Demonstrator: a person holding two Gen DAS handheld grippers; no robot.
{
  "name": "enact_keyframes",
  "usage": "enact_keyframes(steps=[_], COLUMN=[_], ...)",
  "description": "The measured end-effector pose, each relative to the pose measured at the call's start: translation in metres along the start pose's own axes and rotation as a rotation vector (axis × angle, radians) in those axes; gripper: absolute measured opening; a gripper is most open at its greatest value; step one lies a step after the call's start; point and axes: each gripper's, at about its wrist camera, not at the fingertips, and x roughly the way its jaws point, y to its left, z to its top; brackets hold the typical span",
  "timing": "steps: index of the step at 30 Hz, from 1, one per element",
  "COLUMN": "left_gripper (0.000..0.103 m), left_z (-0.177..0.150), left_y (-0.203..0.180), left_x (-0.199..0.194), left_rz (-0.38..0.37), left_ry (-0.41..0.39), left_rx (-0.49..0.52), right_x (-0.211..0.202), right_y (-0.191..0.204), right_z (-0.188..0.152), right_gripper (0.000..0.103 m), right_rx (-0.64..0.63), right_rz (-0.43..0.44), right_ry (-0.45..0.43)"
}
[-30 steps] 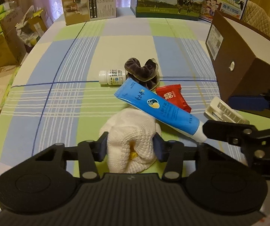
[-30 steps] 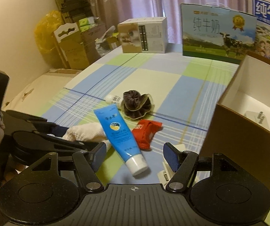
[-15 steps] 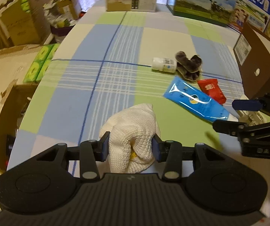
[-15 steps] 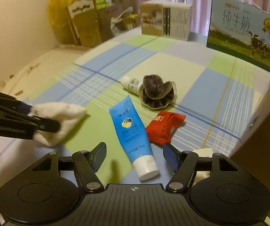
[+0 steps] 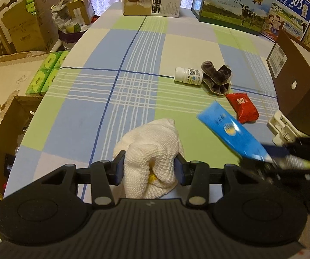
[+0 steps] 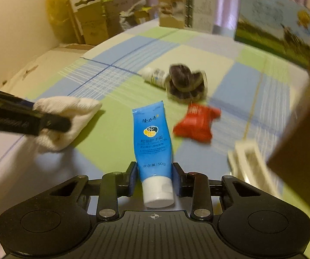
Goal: Organize objects
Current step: 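Grasp the white towel with the left tool while the right tool grasps the blue tube, then lift and carry the towel and blue tube over the brown box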
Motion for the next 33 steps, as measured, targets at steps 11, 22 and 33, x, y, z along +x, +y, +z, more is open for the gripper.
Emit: enact_keyframes(steps=[11, 22, 33], left_gripper=[0.046, 0.048, 0.04], left_z=[-0.006, -0.008, -0.008], left_y=[-0.009, -0.008, -0.031], left_x=[-0.003, 0.003, -0.015], left_rz=[-0.038, -0.042, -0.078], left_ry=[0.02, 0.017, -0.006], left_rx=[-0.006, -0.016, 0.049], right_x=[-0.017, -0.01, -0.049], right_y=[0.011, 0.026, 0.007], right_z=[-0.012, -0.015, -0.031], right_gripper=[0.041, 0.038, 0.037], right_rx=[0.08, 0.023, 0.202], right_rz=[-0.005, -0.045, 0.016], right_ry=[0.023, -0.016, -0.025])
